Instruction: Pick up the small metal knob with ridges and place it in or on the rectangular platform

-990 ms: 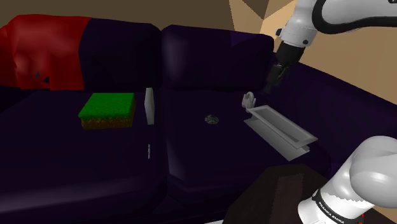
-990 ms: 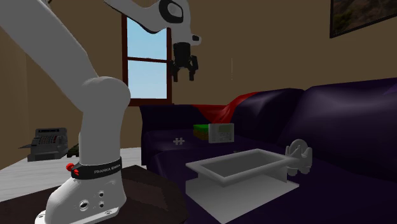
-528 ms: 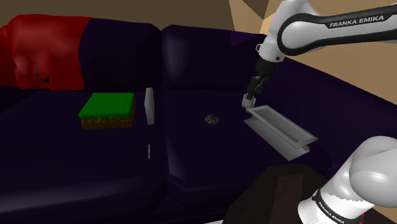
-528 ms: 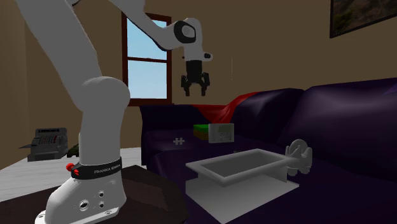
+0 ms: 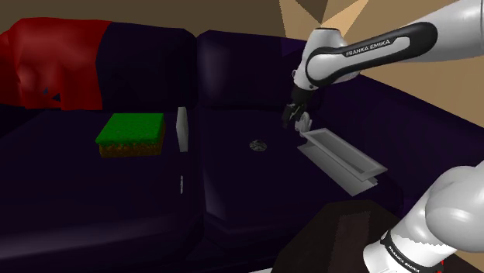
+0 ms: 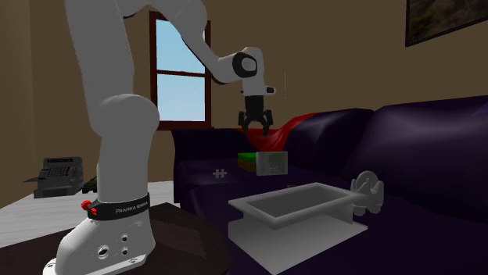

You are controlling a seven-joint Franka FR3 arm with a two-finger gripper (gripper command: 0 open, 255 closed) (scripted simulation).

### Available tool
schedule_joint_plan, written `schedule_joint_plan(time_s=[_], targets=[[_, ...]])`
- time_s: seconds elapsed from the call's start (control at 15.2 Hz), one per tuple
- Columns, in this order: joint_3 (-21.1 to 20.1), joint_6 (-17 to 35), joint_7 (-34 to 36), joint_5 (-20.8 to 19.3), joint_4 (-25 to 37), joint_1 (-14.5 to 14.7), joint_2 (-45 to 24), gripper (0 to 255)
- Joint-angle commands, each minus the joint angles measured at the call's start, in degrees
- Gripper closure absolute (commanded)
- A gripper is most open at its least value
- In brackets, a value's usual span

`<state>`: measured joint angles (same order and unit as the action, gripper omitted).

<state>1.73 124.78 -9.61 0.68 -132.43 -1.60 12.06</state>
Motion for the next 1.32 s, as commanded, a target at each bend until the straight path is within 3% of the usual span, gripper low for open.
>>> schedule_joint_plan(time_s=[0.0, 0.66, 1.25], targets=[[0.48, 2.87, -0.68, 0.08, 1.68, -0.29, -4.50, 0], [1.36, 11.60, -2.93, 1.61, 14.74, -1.55, -26.39, 0], [1.27, 13.42, -4.29, 2.89, 32.64, -3.27, -46.19, 0]])
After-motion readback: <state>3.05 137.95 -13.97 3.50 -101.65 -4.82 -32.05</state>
